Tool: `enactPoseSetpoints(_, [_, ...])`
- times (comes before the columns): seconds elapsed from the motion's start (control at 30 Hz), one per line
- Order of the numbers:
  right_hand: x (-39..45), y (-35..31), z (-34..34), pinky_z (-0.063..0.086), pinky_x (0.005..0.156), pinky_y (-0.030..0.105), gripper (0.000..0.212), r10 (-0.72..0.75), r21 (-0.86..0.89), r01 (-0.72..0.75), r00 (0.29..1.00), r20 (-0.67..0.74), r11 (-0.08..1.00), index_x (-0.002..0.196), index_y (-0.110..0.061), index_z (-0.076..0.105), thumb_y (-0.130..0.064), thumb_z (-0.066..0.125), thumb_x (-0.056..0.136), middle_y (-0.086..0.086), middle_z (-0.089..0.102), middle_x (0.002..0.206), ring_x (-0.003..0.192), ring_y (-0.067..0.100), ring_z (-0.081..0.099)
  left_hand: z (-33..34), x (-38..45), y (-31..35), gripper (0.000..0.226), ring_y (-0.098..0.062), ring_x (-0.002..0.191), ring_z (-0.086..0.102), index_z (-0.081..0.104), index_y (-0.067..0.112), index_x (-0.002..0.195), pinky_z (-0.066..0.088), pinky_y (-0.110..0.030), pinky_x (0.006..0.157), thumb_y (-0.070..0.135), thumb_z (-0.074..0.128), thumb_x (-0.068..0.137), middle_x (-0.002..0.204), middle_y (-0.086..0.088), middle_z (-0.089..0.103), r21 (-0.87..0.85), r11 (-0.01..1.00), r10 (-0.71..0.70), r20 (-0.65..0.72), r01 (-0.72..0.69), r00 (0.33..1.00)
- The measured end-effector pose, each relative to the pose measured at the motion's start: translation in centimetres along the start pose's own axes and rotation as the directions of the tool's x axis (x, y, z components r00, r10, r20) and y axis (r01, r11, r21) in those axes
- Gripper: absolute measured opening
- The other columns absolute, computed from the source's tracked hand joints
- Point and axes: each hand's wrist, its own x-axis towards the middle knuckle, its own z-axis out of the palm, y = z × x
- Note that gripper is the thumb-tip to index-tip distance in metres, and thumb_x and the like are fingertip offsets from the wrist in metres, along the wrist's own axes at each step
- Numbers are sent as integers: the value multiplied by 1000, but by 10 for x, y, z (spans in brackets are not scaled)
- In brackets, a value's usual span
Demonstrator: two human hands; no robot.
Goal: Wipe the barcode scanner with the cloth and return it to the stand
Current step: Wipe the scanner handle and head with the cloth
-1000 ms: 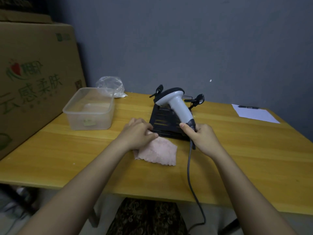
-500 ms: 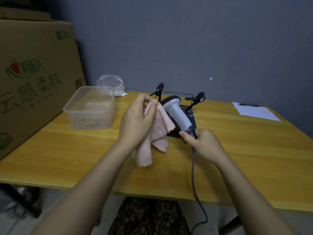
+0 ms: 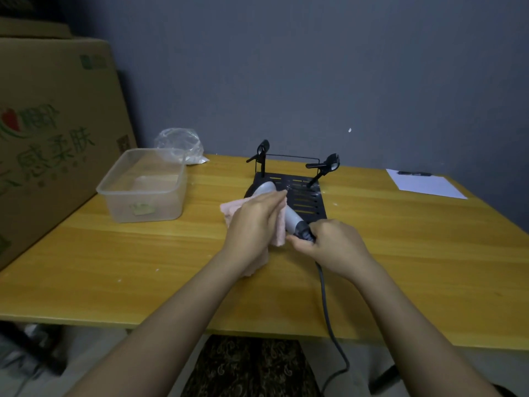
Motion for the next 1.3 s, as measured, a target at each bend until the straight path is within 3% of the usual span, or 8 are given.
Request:
enactPoseSetpoints(0.2, [-1,-1,6,19,43,28,54,-26,-28,26,1000,14,999,53,-18,32,-58,50,85,-4,38,52,45,9,33,4,-20,-11,37,-11,118,58,62,12,123,43,-19,98,6,54,88,122,-6,67,-44,986,167,85,-163,982])
enactPoseSetpoints(0.4, [-2,-5,3,25,44,29,53,-57,-119,65,996,71,991,56,-18,32,-60,43,86,-4,38,54,46,12,35,-16,-1,-8,26,-12,101,60,69,18,113,45,-16,75,18,57,90,106,3,73,22,1000,-13,-218,19,976])
enactPoseSetpoints(0.53, [-1,-7,0,24,44,29,52,-63,-171,70,997,48,983,54,-17,32,-58,41,84,-3,38,53,47,12,35,-3,-1,-6,26,-25,101,64,69,15,112,49,-34,74,18,52,93,106,-5,73,182,983,-11,-71,24,997])
enactPoseSetpoints(0.73, [-2,-6,4,23,44,29,51,-73,-103,76,997,25,992,54,-19,32,-56,47,85,-4,39,54,51,16,40,-3,-14,1,24,-13,100,64,71,18,107,52,-26,81,21,55,91,105,1,74,74,971,222,64,-226,973])
enactPoseSetpoints(0.83, [-4,-4,4,23,44,30,53,-52,-73,52,999,-11,996,54,-17,32,-59,49,84,-3,39,53,48,13,36,-7,-8,-15,24,-19,100,65,71,17,109,43,-18,75,18,57,91,105,-1,74,123,992,43,-77,-34,996])
enactPoseSetpoints(1.0, [-7,-2,1,23,45,32,53,-31,104,36,998,-52,994,53,-15,34,-54,53,84,-1,38,51,45,14,35,-5,-18,-11,24,-15,96,65,71,14,108,45,-17,81,11,61,86,102,-2,74,88,970,230,-52,-225,972])
enactPoseSetpoints(1.17, [-9,1,0,20,47,31,54,7,264,8,998,-56,964,52,-16,30,-50,57,85,-2,31,47,43,14,30,-7,-13,-17,24,-18,91,70,71,12,107,53,-26,72,10,62,85,103,-5,75,121,987,121,-141,-104,983])
enactPoseSetpoints(1.3, [-8,5,3,22,49,31,53,60,520,-5,994,-88,854,53,-9,38,-44,60,86,2,33,48,44,12,31,4,-25,-18,25,-12,106,63,70,7,109,49,-20,92,10,61,86,114,-8,70,46,966,259,-88,-256,962])
